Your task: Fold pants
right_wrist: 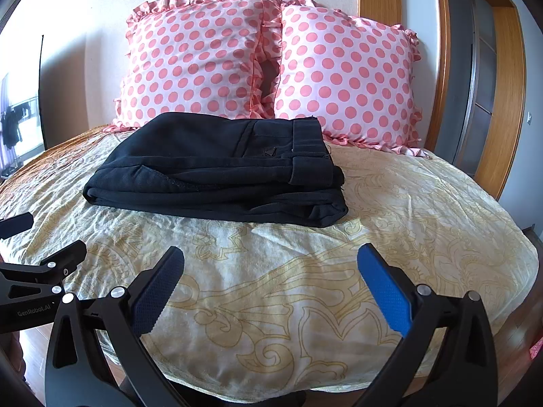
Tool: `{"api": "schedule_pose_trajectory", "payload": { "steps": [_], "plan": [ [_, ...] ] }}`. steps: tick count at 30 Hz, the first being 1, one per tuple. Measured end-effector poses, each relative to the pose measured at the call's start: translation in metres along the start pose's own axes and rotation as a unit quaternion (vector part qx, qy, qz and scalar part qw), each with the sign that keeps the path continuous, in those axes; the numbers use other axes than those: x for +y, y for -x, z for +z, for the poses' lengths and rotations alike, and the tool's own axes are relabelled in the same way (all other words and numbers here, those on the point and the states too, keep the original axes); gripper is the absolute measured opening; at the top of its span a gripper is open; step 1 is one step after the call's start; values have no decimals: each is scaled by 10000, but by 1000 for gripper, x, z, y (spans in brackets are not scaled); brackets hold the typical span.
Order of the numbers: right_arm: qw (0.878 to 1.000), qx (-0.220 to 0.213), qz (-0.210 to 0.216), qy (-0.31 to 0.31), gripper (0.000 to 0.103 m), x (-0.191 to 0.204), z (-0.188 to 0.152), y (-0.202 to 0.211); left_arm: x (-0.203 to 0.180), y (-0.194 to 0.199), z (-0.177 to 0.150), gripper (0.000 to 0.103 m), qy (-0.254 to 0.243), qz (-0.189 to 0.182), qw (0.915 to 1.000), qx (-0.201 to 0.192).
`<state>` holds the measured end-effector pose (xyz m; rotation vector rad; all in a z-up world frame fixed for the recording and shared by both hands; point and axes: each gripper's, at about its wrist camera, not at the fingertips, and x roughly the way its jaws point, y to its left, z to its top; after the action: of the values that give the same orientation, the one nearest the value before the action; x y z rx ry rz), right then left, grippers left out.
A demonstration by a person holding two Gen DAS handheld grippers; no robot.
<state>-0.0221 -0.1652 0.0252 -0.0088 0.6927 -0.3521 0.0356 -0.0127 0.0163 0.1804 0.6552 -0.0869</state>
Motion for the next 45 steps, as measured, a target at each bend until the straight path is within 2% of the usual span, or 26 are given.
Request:
{"api": "schedule_pose_trajectory", "payload": {
  "steps": [45],
  "plan": [
    [10000, -9, 7, 31, 102, 2, 0, 0, 1, -7, -1, 101, -5, -156, 9998, 135]
  ]
}}
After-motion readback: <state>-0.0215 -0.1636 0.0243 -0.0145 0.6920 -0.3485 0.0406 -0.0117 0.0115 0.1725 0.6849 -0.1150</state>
